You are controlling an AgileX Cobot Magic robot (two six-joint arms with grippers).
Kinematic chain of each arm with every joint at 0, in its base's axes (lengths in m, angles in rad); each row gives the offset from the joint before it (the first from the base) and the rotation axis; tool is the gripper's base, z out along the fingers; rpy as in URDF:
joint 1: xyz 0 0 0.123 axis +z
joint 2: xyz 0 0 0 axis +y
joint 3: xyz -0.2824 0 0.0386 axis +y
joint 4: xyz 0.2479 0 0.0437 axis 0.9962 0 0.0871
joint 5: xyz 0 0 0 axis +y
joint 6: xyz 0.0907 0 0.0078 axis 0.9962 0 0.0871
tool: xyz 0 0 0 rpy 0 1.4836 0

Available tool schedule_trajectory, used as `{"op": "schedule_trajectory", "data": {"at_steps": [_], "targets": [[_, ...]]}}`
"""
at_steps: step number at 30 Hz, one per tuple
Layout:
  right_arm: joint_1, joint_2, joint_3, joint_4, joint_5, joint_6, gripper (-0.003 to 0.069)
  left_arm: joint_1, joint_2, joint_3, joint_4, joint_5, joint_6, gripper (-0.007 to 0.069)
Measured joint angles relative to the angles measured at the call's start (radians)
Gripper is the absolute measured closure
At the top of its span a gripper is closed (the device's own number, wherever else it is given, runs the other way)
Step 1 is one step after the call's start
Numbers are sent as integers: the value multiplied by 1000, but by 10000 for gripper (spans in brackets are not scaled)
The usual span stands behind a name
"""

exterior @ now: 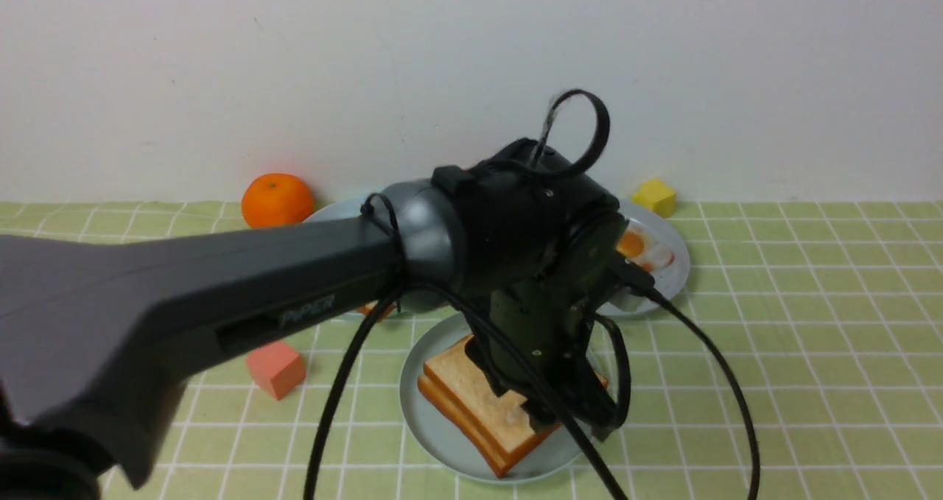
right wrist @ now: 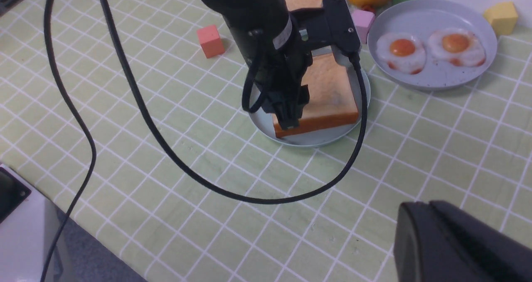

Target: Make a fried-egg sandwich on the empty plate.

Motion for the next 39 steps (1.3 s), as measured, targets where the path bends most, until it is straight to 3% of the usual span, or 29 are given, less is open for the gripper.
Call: {"op": "schedule_trajectory", "data": {"at_steps": [2, 7, 8, 15, 20, 25, 29, 34, 39], "targets": [[0, 0, 0, 0, -3, 0, 617, 0, -55, -4, -24, -2, 1, 347], [0, 0, 0, 0, -3, 0, 612, 0, -445, 43, -81, -86, 1, 617], [0, 0, 0, 0, -3, 0, 611, 0, -508, 69, -83, -110, 1, 638], [0, 0, 5, 0, 5, 4, 610, 0, -984, 505, -86, -370, 1, 638], [0, 0, 25, 0, 6, 45, 606, 0, -1362, 977, -85, -765, -3, 638], [0, 0, 28, 0, 4, 53, 602, 0, -1637, 1300, -138, -1061, -65, 638], [0, 0, 31, 1, -3, 55, 597, 0, -1766, 1406, -198, -1111, -61, 638], [0, 0, 32, 5, -5, 56, 590, 0, -1817, 1448, -204, -1119, 71, 638], [0, 0, 32, 5, -5, 56, 582, 0, -1818, 1450, -205, -1090, 119, 638]]}}
